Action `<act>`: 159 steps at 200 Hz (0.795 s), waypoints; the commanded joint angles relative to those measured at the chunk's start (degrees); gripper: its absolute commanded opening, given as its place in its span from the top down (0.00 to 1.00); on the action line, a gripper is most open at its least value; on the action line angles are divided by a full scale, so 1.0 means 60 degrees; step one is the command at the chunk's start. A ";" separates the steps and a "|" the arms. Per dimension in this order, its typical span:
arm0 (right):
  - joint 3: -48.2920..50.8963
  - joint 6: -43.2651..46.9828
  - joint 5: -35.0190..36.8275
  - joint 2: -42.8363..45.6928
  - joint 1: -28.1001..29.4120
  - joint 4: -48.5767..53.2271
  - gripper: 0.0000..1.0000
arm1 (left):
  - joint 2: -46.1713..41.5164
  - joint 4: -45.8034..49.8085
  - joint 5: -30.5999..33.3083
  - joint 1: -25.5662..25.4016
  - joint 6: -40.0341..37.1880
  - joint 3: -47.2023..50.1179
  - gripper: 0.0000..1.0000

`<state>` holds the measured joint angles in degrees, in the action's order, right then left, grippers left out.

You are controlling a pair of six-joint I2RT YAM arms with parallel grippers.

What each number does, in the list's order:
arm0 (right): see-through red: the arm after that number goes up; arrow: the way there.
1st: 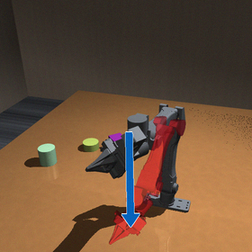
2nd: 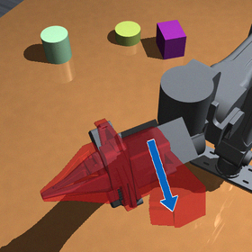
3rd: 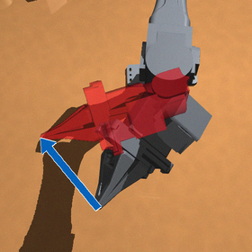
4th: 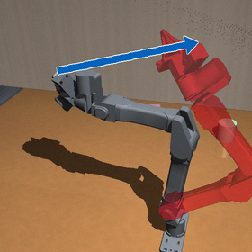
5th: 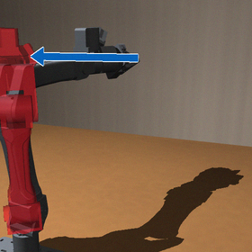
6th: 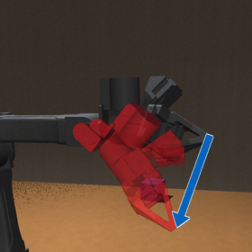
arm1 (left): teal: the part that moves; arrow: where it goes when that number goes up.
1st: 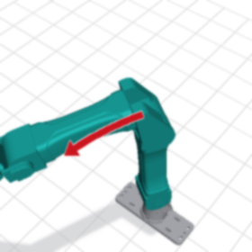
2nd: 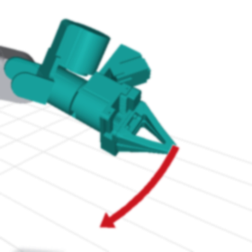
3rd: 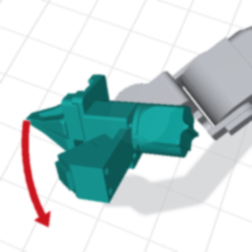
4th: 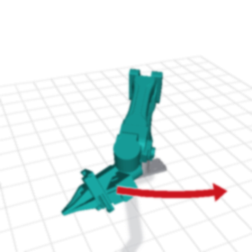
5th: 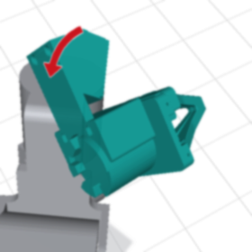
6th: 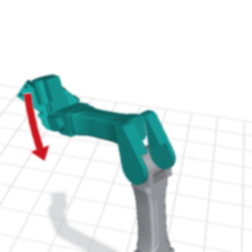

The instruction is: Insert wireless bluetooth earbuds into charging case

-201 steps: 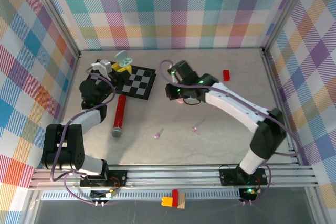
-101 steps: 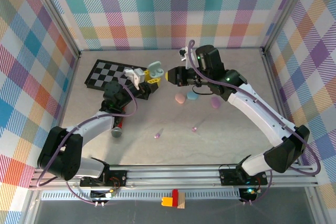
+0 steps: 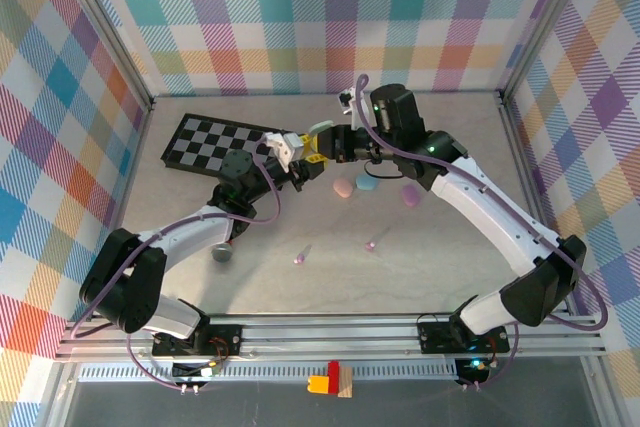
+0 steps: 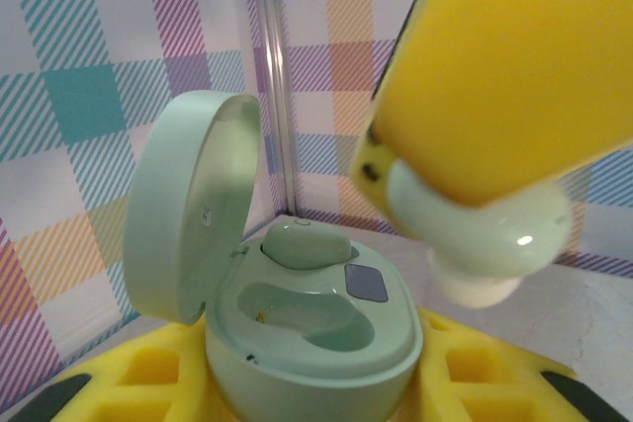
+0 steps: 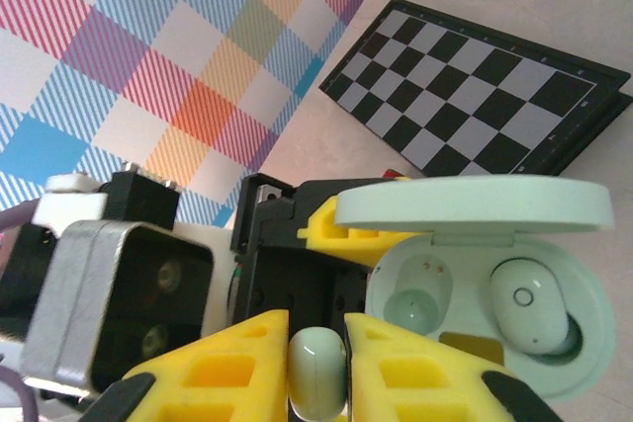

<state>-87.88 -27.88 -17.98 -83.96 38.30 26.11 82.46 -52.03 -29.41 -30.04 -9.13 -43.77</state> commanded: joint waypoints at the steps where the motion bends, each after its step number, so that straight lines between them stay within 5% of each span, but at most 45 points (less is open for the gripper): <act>1: -0.0178 0.0122 0.0283 -0.0148 -0.0006 -0.0294 0.81 | -0.0059 -0.0103 -0.0144 -0.0163 -0.0261 -0.0253 0.65; 159: 0.0594 -0.0116 0.0945 -0.0316 -0.0012 -0.0916 0.81 | -0.0178 -0.0607 0.0307 -0.0266 0.0380 -0.0322 0.64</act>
<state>-86.00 -28.01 -14.13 -86.15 38.30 20.67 82.43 -50.87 -28.40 -31.11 -8.21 -43.77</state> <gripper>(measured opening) 0.190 0.360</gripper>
